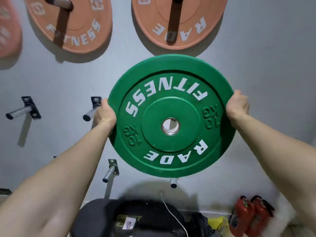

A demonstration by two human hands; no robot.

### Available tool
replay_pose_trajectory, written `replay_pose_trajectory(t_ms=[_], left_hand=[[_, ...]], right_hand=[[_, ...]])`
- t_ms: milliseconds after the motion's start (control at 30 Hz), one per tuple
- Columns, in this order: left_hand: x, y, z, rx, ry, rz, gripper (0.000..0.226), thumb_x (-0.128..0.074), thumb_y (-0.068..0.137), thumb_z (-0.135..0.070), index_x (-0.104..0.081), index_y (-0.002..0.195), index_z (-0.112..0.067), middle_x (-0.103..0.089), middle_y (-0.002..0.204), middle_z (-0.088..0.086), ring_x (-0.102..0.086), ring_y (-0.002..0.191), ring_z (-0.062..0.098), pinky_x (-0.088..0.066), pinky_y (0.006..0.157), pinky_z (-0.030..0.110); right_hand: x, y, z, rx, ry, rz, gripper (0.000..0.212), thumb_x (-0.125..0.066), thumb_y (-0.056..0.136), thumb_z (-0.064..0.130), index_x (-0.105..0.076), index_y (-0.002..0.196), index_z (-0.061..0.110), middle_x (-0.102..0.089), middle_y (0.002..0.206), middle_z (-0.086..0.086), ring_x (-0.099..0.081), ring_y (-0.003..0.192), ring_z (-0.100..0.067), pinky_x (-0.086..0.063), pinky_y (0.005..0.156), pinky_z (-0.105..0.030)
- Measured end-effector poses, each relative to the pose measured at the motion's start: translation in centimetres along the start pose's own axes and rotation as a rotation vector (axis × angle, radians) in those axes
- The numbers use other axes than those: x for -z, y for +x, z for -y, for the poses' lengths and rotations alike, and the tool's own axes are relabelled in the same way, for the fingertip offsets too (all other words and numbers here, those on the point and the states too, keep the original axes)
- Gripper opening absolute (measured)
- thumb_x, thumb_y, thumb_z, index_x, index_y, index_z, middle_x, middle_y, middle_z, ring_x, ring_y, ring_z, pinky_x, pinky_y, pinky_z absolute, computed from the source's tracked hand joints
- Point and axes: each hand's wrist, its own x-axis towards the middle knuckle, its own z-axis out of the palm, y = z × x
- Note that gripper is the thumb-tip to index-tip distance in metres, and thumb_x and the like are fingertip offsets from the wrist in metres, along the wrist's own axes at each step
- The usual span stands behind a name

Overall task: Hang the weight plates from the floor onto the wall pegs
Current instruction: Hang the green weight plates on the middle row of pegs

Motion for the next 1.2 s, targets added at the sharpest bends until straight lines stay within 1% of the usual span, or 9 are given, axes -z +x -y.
replay_pose_trajectory(t_ms=[67,200,400,567,667,900,1000,1100,1200], left_hand=[[-1.7,2.8,-1.6,0.01,0.029,0.017,0.045,-0.02,0.103,-0.042,-0.054,0.099,-0.012,-0.056,0.103,0.017,-0.044,0.092,0.03,-0.027,0.078,0.034],[-6.6,8.9,-3.5,-0.006,-0.051,0.052,0.052,-0.024,0.101,-0.046,-0.058,0.099,-0.007,-0.058,0.106,0.017,-0.05,0.094,0.031,-0.035,0.08,0.035],[-15.2,14.1,-0.7,-0.003,-0.005,0.154,0.045,-0.021,0.104,-0.04,-0.057,0.109,-0.013,-0.054,0.107,0.014,-0.048,0.095,0.03,-0.034,0.082,0.034],[-22.9,16.8,2.5,0.108,-0.004,0.212,0.046,-0.024,0.101,-0.041,-0.058,0.101,-0.01,-0.06,0.104,0.015,-0.053,0.091,0.033,-0.04,0.079,0.037],[-25.9,18.1,3.4,0.14,0.016,0.226,0.043,-0.024,0.1,-0.039,-0.059,0.101,-0.013,-0.06,0.102,0.014,-0.054,0.091,0.033,-0.04,0.078,0.037],[-27.7,18.6,3.1,0.048,0.114,0.198,0.042,-0.023,0.099,-0.039,-0.051,0.084,-0.012,-0.052,0.083,0.006,-0.044,0.067,0.021,-0.034,0.062,0.037],[-27.2,18.2,2.7,-0.019,0.09,0.187,0.043,-0.023,0.099,-0.039,-0.053,0.086,-0.011,-0.052,0.083,0.007,-0.046,0.075,0.028,-0.035,0.069,0.036],[-26.9,17.7,3.2,-0.068,0.072,0.176,0.04,-0.022,0.101,-0.034,-0.051,0.092,-0.01,-0.053,0.091,0.01,-0.045,0.088,0.031,-0.035,0.077,0.036],[-27.0,17.7,3.9,-0.121,0.037,0.148,0.033,-0.022,0.104,-0.028,-0.05,0.096,-0.013,-0.052,0.101,0.013,-0.044,0.093,0.031,-0.033,0.08,0.035]], right_hand=[[-2.3,1.9,1.1,-0.019,-0.011,-0.002,0.044,-0.02,0.103,0.033,-0.05,0.089,0.004,-0.052,0.096,-0.016,-0.047,0.085,-0.03,-0.036,0.077,-0.038],[-6.9,6.3,1.5,-0.049,-0.003,-0.033,0.043,-0.019,0.103,0.033,-0.049,0.091,0.005,-0.051,0.096,-0.016,-0.048,0.085,-0.029,-0.037,0.076,-0.039],[-12.5,12.3,-0.9,-0.117,-0.094,-0.029,0.043,-0.019,0.103,0.033,-0.051,0.098,0.004,-0.05,0.102,-0.018,-0.048,0.089,-0.032,-0.035,0.079,-0.039],[-16.6,17.3,-4.8,-0.177,-0.165,-0.023,0.044,-0.02,0.104,0.034,-0.052,0.09,0.007,-0.053,0.089,-0.015,-0.042,0.065,-0.024,-0.036,0.07,-0.038],[-17.6,19.3,-6.2,-0.189,-0.211,0.003,0.04,-0.018,0.105,0.03,-0.047,0.09,0.007,-0.046,0.079,-0.008,-0.038,0.063,-0.02,-0.034,0.072,-0.039],[-18.2,19.9,-9.9,-0.208,-0.312,-0.012,0.036,-0.015,0.105,0.022,-0.047,0.1,0.008,-0.049,0.096,-0.016,-0.041,0.068,-0.021,-0.031,0.069,-0.037],[-18.0,19.0,-10.7,-0.175,-0.297,-0.01,0.043,-0.016,0.106,0.018,-0.055,0.114,0.001,-0.056,0.107,-0.023,-0.054,0.097,-0.037,-0.036,0.068,-0.038],[-18.2,18.9,-11.9,-0.167,-0.268,-0.032,0.035,-0.017,0.105,0.015,-0.043,0.082,0.009,-0.05,0.098,-0.018,-0.046,0.089,-0.031,-0.035,0.077,-0.041],[-18.5,18.9,-12.6,-0.124,-0.265,-0.061,0.026,-0.019,0.104,0.01,-0.041,0.091,0.005,-0.049,0.107,-0.019,-0.043,0.093,-0.03,-0.033,0.082,-0.041]])
